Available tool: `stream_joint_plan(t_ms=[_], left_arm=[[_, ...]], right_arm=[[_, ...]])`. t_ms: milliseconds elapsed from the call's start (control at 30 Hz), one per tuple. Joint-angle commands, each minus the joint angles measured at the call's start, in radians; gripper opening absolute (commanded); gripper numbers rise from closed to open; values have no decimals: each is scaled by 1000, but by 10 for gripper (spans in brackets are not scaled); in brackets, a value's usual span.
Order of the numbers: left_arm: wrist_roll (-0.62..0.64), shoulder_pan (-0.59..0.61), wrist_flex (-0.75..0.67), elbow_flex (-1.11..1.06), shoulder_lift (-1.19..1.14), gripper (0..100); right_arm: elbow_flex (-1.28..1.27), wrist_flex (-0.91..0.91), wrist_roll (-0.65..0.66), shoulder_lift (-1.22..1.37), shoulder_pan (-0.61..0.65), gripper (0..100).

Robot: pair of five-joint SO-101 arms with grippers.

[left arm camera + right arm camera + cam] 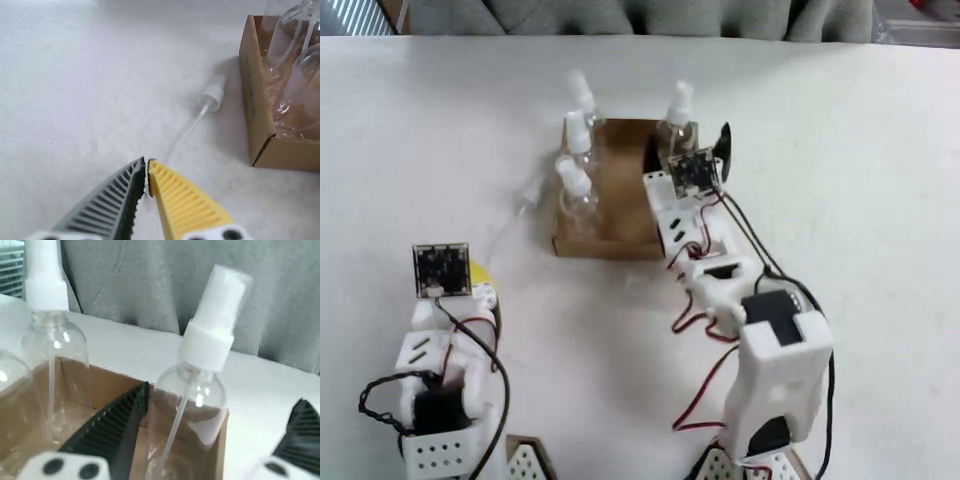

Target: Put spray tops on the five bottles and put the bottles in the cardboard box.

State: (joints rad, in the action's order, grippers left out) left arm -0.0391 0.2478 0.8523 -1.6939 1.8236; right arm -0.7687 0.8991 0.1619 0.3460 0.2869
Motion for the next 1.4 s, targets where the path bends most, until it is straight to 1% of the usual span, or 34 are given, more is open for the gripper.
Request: stream_joint_plan(t_ms=[0, 167, 500, 567, 633, 800, 900, 1000, 1100, 1167, 1233, 1300, 1367], left_arm=[[-8, 8, -17, 0, 7, 22], [-8, 8, -17, 0, 7, 22], [-8, 8, -17, 0, 7, 23], [-8, 8, -15, 0, 7, 23], [-8, 8, -14, 0, 7, 23], [-8, 8, -12, 0, 7, 23], [-8, 8, -11, 0, 7, 23], [-8, 8, -9, 0, 7, 23], [-8, 8, -9, 0, 7, 23], [-8, 8, -9, 0, 7, 23], [-8, 8, -9, 0, 7, 23], [-8, 8, -9, 0, 7, 23], [-8, 8, -9, 0, 7, 23]], right_arm=[[-17, 7, -2, -105, 15, 378], [-166, 7, -2, -213, 15, 378], [-500, 7, 0, -519, 8, 375], [-563, -15, 0, -598, 7, 354], [-608, -108, 0, -680, 2, 290], [-643, -395, -2, -888, -44, 91], [-654, -521, -2, -995, -87, 13], [-681, -631, -3, -1107, -136, 33], [-712, -760, -20, -1225, -179, 30], [-717, -906, -78, -1302, -197, 24], [-703, -1089, -114, -1374, -203, 19], [-683, -1247, -121, -1438, -199, 20], [-672, -1360, -121, -1498, -193, 20]])
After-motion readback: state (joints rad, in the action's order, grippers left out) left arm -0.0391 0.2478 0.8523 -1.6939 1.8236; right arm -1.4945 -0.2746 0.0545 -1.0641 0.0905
